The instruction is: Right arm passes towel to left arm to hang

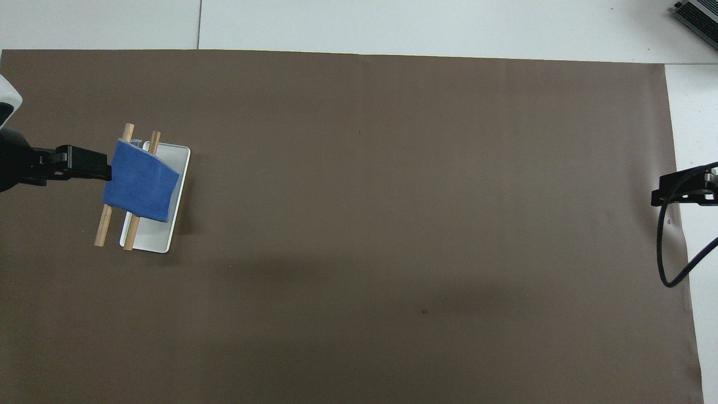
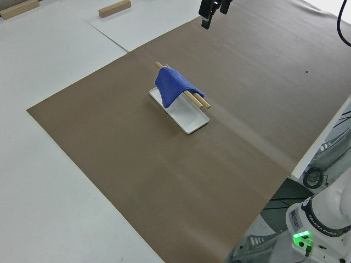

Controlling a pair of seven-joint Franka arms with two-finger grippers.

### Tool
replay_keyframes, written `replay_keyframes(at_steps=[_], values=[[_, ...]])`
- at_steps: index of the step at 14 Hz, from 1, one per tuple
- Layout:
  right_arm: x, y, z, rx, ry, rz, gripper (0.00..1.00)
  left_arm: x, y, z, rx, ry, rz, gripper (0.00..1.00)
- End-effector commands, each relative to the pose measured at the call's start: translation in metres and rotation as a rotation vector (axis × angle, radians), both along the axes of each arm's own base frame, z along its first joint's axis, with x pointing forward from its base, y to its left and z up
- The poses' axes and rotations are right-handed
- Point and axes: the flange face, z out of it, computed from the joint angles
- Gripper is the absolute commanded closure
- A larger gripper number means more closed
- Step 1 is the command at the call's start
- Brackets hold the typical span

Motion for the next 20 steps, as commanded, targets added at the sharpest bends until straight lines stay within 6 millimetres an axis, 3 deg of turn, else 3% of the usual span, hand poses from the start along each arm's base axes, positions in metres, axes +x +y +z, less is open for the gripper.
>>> replay_keyframes(at_steps=[1,5,20], values=[[-0.0072,-0.001,-0.0001,0.006,-0.004,0.02,0.0,0.0038,0.0038,0.0137,0.03,0.056,-0.108,0.0],[-0.007,-0.0018,-0.0006,0.006,-0.006,0.02,0.0,-0.0046,-0.0022,0.0175,0.067,0.109,-0.155,0.0],[-0.0093,-0.0087,-0.0092,0.009,-0.036,0.005,0.0,-0.0007,-0.0026,0.0185,0.054,0.082,-0.152,0.0]])
